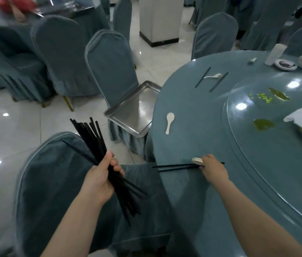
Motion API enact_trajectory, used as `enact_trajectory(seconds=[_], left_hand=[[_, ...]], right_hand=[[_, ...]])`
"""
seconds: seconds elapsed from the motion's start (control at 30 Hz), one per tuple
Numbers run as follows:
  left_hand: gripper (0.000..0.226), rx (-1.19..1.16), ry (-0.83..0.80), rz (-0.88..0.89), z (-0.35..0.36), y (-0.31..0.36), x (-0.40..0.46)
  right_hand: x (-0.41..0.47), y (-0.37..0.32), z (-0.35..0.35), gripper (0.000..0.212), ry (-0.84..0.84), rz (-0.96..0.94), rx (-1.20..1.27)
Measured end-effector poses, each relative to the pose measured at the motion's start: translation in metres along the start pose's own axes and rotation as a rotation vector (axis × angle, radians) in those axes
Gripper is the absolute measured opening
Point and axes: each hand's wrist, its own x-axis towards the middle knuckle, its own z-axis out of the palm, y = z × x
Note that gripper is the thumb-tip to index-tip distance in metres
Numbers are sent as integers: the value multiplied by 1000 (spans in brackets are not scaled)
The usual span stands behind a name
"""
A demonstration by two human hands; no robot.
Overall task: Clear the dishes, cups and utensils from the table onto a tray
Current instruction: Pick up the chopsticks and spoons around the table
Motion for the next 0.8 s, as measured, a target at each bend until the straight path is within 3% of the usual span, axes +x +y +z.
enact_trajectory(seconds=[0.23, 0.43, 0.63, 0.8], left_hand=[[25, -98, 43, 18, 1, 10, 7], [24, -138, 44, -2, -2, 10, 9], [22, -186, 25, -18, -12, 12, 5], [21, -182, 13, -16, -22, 15, 0]], right_hand=[[1, 3, -2, 28, -110, -77, -90], [-12, 4, 0, 29, -139, -23, -18], [-25, -7, 0, 20, -148, -11, -51], [-43, -47, -11, 17, -75, 0, 159]])
